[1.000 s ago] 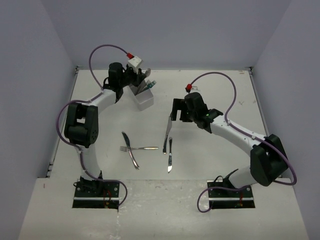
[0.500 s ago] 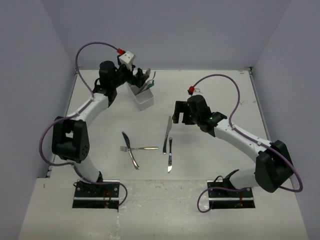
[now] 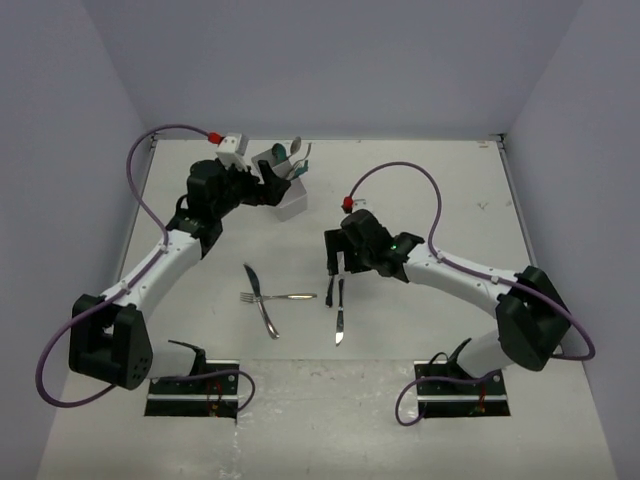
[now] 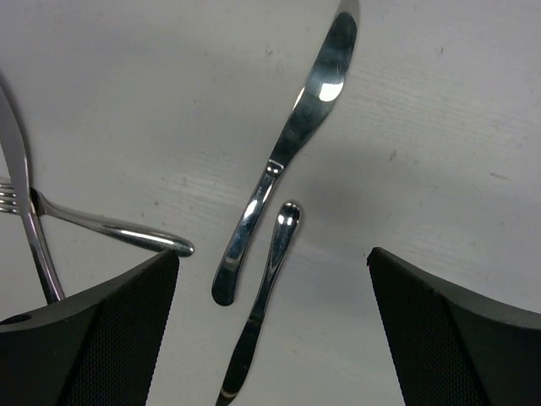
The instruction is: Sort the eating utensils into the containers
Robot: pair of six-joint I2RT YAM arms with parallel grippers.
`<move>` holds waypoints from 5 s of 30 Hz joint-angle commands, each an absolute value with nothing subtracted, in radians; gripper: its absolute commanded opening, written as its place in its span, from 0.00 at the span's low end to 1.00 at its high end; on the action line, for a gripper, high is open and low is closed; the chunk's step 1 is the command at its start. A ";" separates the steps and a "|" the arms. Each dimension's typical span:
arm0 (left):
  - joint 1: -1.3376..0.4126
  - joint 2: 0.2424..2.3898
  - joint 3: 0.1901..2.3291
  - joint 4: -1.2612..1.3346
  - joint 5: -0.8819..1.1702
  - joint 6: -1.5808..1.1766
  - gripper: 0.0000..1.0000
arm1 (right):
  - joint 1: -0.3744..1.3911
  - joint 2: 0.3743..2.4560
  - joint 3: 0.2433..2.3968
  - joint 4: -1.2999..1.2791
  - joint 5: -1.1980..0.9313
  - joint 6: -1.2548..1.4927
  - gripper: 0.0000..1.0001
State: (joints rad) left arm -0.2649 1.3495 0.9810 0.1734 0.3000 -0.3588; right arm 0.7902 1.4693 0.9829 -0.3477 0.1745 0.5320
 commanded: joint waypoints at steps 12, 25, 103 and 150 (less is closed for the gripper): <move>-0.344 1.200 0.834 0.020 0.153 -0.440 1.00 | 0.913 1.572 0.950 -0.505 0.221 0.687 0.86; -0.345 1.189 0.850 0.002 0.117 -0.402 1.00 | 0.946 1.715 0.985 -0.503 0.281 0.698 0.68; -0.575 1.623 0.807 0.155 1.275 -0.574 0.77 | 0.959 1.252 1.101 -0.681 -0.232 -0.666 0.00; -0.454 1.638 1.109 0.299 0.963 -0.451 0.00 | 0.870 1.018 1.054 -0.335 -0.060 -0.528 0.99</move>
State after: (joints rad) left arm -0.4942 1.6714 0.9905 0.2108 0.9981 -0.5278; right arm 0.9081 1.1145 1.0832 -0.5117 -0.1085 -0.6624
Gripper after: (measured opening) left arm 0.038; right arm 0.987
